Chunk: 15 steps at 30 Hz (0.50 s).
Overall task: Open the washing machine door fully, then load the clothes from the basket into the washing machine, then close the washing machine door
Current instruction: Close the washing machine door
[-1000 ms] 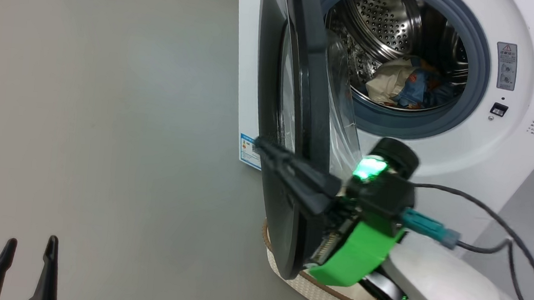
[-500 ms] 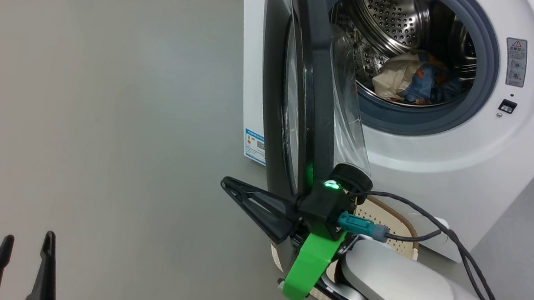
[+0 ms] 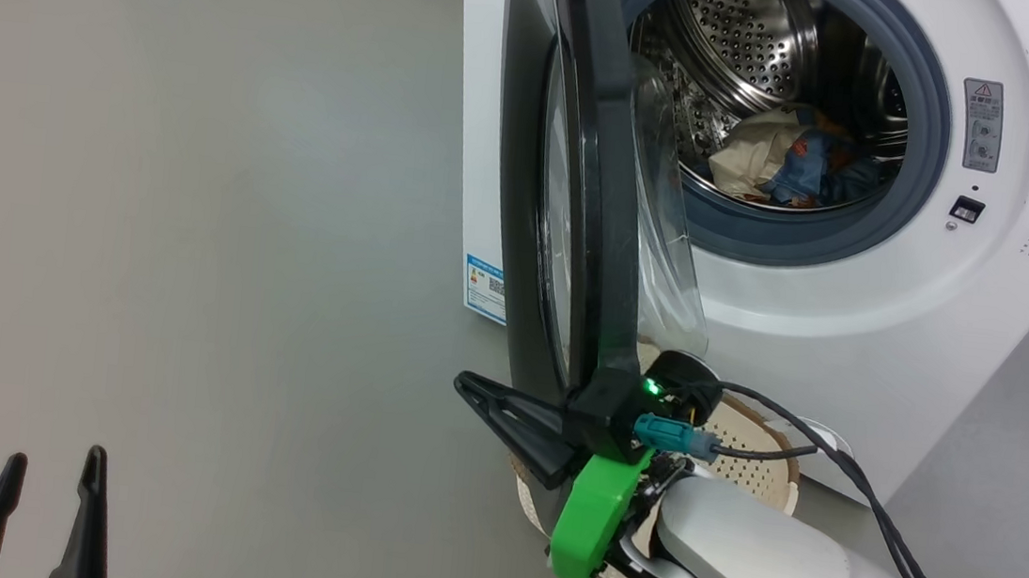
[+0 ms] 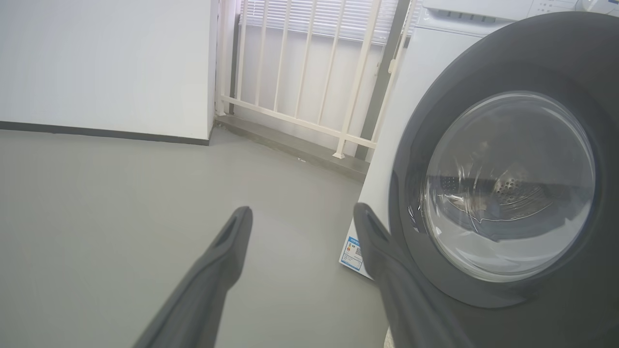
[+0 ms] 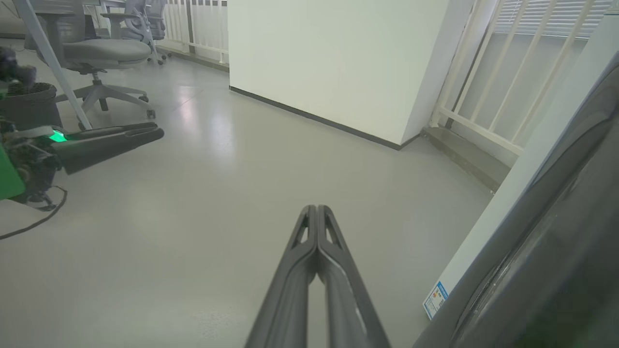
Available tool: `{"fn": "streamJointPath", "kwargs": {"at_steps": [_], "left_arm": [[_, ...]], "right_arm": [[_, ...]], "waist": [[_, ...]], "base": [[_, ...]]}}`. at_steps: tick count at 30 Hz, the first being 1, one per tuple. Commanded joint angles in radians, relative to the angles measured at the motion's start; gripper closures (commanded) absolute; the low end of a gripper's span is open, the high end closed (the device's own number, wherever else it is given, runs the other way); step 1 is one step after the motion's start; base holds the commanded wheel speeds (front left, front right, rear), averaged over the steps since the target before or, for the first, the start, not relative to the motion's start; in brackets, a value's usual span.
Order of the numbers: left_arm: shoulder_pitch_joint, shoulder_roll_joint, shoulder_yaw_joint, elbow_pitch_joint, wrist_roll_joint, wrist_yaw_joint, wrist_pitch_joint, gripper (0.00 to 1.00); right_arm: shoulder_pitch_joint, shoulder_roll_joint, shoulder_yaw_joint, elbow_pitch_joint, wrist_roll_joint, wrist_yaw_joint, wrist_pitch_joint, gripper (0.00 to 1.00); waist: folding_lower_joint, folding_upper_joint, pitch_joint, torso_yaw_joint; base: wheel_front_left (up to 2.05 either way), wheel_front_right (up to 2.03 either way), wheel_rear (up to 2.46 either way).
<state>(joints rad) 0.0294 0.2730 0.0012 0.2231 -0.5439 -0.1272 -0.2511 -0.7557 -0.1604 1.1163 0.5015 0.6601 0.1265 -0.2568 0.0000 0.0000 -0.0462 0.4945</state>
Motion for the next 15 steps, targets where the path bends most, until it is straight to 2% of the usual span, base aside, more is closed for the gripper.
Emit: {"fn": "streamJointPath", "kwargs": {"at_steps": [1, 10, 15], "left_arm": [[-0.029, 0.034, 0.033, -0.021, 0.008, -0.003, -0.011, 0.0], [-0.03, 0.038, 0.026, -0.018, 0.007, -0.003, -0.011, 0.0], [-0.036, 0.04, 0.021, -0.016, 0.007, -0.003, -0.011, 0.0]], "right_arm": [[-0.004, 0.012, 0.003, 0.008, 0.021, 0.004, -0.005, 1.0], [-0.017, 0.02, 0.071, 0.085, 0.09, 0.004, -0.005, 1.0], [-0.022, 0.018, 0.066, 0.105, 0.105, 0.004, -0.005, 1.0]], "waist": [[0.0, 0.0, -0.001, -0.001], [0.0, 0.0, -0.006, -0.005], [0.0, 0.0, -0.007, -0.006]], "base": [[0.0, 0.0, 0.0], [0.0, 0.0, 0.0], [0.0, 0.0, 0.0]]}}
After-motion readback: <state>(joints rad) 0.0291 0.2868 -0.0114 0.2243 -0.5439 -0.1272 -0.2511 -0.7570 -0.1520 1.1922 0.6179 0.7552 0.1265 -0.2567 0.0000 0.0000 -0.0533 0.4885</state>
